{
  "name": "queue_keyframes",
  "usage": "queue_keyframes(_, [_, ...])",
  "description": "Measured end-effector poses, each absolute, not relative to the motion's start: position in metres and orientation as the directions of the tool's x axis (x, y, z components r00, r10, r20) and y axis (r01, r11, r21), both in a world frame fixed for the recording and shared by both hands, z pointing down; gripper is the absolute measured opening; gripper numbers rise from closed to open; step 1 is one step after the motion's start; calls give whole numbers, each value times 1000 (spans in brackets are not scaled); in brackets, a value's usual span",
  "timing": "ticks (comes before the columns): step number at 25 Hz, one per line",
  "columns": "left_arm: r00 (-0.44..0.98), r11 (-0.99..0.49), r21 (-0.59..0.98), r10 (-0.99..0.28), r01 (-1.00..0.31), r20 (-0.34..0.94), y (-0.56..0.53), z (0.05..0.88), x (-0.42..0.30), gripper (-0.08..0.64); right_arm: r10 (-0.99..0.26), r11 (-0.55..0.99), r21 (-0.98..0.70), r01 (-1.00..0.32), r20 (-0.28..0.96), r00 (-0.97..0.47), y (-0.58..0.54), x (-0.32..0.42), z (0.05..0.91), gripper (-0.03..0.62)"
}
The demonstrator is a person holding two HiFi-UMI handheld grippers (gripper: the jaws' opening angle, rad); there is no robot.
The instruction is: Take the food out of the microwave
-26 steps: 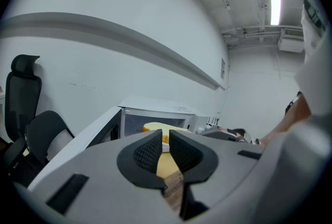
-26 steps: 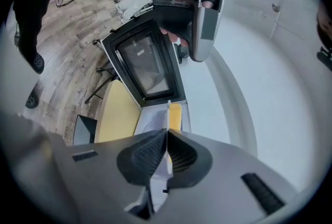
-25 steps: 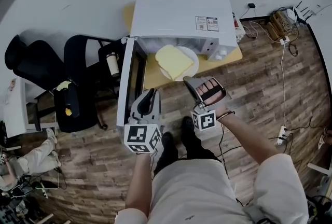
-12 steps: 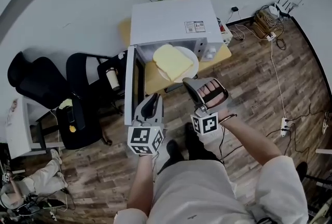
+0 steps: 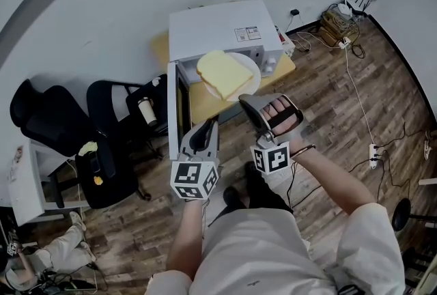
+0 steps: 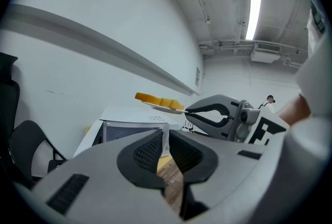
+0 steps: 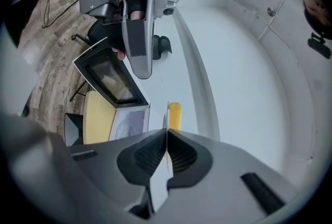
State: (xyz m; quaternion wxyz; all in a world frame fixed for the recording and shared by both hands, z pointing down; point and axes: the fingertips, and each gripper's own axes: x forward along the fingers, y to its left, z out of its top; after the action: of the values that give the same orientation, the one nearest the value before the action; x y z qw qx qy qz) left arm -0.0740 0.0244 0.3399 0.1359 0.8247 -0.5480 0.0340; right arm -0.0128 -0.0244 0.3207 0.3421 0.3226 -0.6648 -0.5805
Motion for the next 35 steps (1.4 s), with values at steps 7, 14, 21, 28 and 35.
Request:
queue_keyframes(7, [431,-401,175,-880,-899,198,37,334,-78,29,-852,103,994,-46,64,-520,-13,-17,306,5])
queue_keyframes(14, [455,-428,166,-869,-888,194,42,333,-78,12,-863,87,995,-41,55,-502,-4,-20,300,5])
queue_keyframes(21, [463,-433,178,-864,-883,195,42,337,-69,11,-869,83,996,-30,58,-492,-4,-18,303,5])
queue_keyframes(28, [468,-439,176,-863,-881,188,43,333,-65,11,-871,70,997,-27,48,-488,-4,-17,304,5])
queue_keyframes(35, [471,-443,173,-863,-880,185,43,332,-61,11,-872,65,998,-24,45,-487,-3,-15,305,6])
